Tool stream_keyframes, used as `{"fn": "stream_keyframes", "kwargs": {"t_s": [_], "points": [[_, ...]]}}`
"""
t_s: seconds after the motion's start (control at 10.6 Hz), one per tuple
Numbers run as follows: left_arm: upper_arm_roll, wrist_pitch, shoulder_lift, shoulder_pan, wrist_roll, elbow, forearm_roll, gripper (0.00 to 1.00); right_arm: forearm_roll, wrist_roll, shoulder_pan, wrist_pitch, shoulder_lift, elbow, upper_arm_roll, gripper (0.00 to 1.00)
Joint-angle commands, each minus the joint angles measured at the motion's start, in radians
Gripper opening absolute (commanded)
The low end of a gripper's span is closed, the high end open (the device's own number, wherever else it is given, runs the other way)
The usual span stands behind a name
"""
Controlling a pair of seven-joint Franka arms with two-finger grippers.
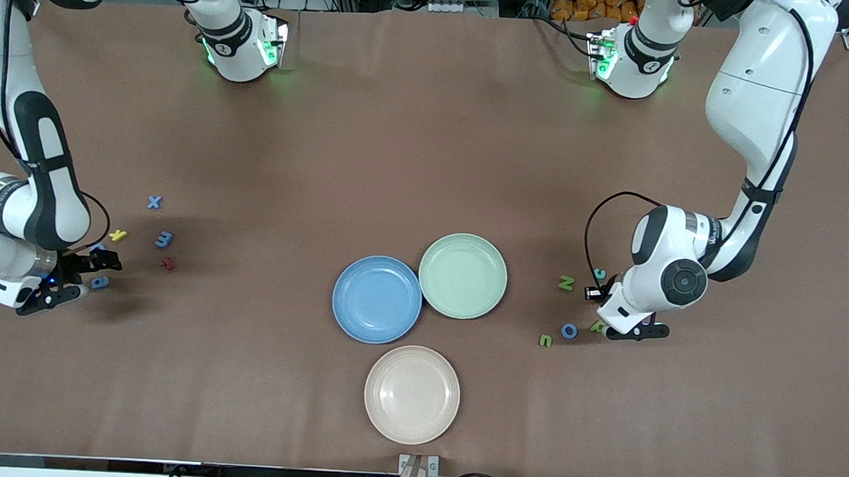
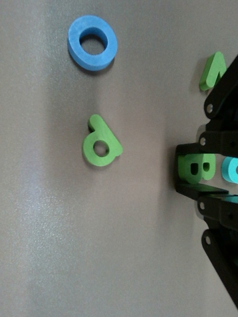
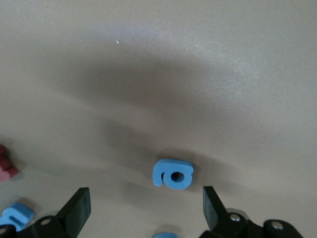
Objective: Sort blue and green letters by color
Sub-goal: 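Grasp the green B with the left gripper while the right gripper grasps blue e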
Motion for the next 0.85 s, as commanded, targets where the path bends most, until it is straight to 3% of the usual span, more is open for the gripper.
{"fn": "stream_keyframes", "kwargs": {"t_s": [0.0,0.09,0.47,0.75], "points": [[-0.002,0.010,0.021,0.003,-0.044,0.024,0.027,0.05,0.100,-0.021,-0.016,0.021,0.032,0.023,0.020,1.00],[-0.002,0.009,0.008,0.009,-0.042,0.037,0.027,0.01,0.117,-0.021,-0.017,0.021,0.038,0.023,0.020,1.00],[-0.016,-0.168,-0.035,-0.050,-0.040,0.173,0.015,0.00,0.119,-0.018,-0.019,0.022,0.046,0.023,0.020,1.00],[-0.015,-0.180,-0.026,-0.144,-0.112,0.202,-0.078,0.00,0.112,-0.008,-0.017,0.043,0.041,0.024,0.017,1.00]]}}
